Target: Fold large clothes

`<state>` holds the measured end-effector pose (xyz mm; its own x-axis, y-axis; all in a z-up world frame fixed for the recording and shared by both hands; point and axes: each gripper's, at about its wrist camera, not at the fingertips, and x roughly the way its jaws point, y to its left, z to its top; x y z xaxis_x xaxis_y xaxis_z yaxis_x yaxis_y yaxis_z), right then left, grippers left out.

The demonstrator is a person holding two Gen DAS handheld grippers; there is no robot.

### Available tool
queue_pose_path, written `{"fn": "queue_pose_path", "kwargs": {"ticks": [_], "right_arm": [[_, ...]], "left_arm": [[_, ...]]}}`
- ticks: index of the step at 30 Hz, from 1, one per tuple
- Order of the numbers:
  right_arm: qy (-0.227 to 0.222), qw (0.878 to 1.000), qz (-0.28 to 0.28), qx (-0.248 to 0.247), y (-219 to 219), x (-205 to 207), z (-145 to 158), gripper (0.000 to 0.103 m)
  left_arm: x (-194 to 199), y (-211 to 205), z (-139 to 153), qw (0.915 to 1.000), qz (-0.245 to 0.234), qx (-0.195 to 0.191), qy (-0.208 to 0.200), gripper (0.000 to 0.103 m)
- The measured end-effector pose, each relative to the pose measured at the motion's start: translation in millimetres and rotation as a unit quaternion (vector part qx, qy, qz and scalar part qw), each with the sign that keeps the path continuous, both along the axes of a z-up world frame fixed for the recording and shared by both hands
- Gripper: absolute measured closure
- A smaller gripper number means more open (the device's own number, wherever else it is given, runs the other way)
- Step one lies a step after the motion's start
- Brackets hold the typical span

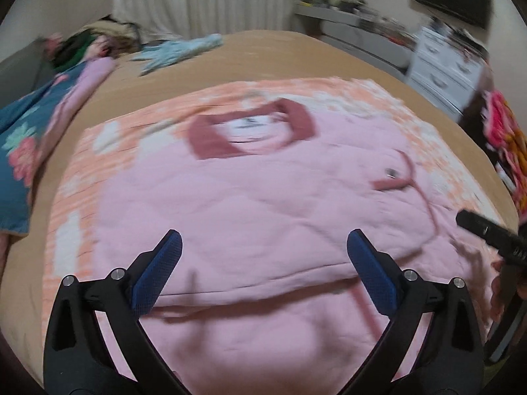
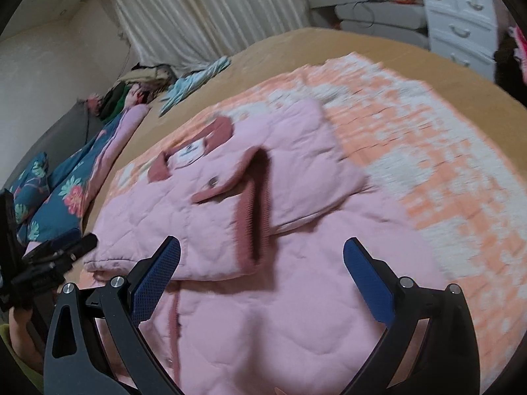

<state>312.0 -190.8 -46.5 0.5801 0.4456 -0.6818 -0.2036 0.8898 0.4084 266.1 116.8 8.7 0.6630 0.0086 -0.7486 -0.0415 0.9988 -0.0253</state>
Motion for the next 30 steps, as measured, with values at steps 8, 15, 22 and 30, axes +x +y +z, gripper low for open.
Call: {"fn": "queue_pose_path", "kwargs": {"ticks": [8, 15, 22, 30], "right_arm": [[0.045, 0.999, 0.004, 0.001, 30, 17, -25, 0.005], [0.065, 0.998, 0.02, 0.013, 41, 23, -40, 0.049], [-0.08, 0.993, 0.073, -0.05, 57, 1, 25, 0.083], [-0.166, 0.975, 0.107, -0.101, 66, 26, 79, 0.084]], "left_arm": [[-10, 65, 5, 0.9973, 0.073, -0.01, -0.001, 0.009], [-18, 88, 9, 0.9952, 0.092, -0.03, -0.012, 0.009], [-17, 91, 9, 0.9944, 0.101, -0.031, -0.014, 0.009], [-4, 94, 5, 0.9927, 0.112, -0.043, -0.013, 0.009]]}}
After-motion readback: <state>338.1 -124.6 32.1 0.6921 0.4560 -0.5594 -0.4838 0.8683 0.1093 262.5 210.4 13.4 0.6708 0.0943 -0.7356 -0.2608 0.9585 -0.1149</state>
